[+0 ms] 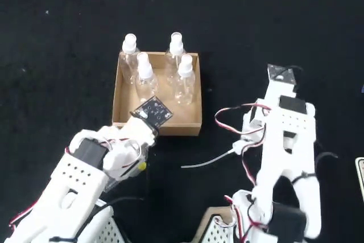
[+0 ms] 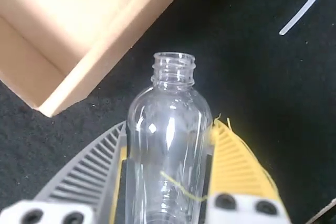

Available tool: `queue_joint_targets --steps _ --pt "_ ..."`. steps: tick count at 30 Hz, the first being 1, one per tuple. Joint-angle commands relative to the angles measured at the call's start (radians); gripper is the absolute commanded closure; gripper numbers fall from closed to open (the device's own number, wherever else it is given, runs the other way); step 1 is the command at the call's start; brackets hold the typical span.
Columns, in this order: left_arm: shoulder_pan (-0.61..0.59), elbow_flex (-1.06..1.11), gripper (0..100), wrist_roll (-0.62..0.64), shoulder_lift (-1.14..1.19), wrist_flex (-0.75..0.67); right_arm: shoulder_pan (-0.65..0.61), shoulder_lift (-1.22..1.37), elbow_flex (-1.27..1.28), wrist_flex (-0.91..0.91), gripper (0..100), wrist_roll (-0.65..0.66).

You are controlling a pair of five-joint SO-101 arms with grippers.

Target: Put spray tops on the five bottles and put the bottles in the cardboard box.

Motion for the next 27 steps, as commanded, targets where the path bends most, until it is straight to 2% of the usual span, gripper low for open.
queue_joint_targets --steps 1,10,12,15,17,22,27 --pt "-0.007 0.018 89 0.008 -0.075 -0.009 -0.041 0.045 -0.021 0.014 77.3 -0.014" --pt "-0.007 0.050 89 0.008 -0.133 -0.008 -0.057 0.251 -0.019 -0.048 77.8 -0.075" --pt "-0.007 0.050 89 0.008 -0.137 -0.006 -0.075 0.271 -0.031 -0.055 83.1 -0.058" --pt "-0.008 0.050 89 0.008 -0.137 -0.006 -0.126 0.274 -0.036 -0.049 94.9 0.043" --pt "-0.008 0.050 89 0.008 -0.137 -0.006 -0.152 0.274 -0.058 -0.049 98.8 0.089" --pt "-0.012 0.051 89 0.008 -0.137 -0.006 -0.152 0.274 -0.140 -0.031 91.3 0.098" --pt "-0.015 0.051 89 0.008 -0.137 -0.006 -0.178 0.274 -0.298 0.150 86.6 0.098"
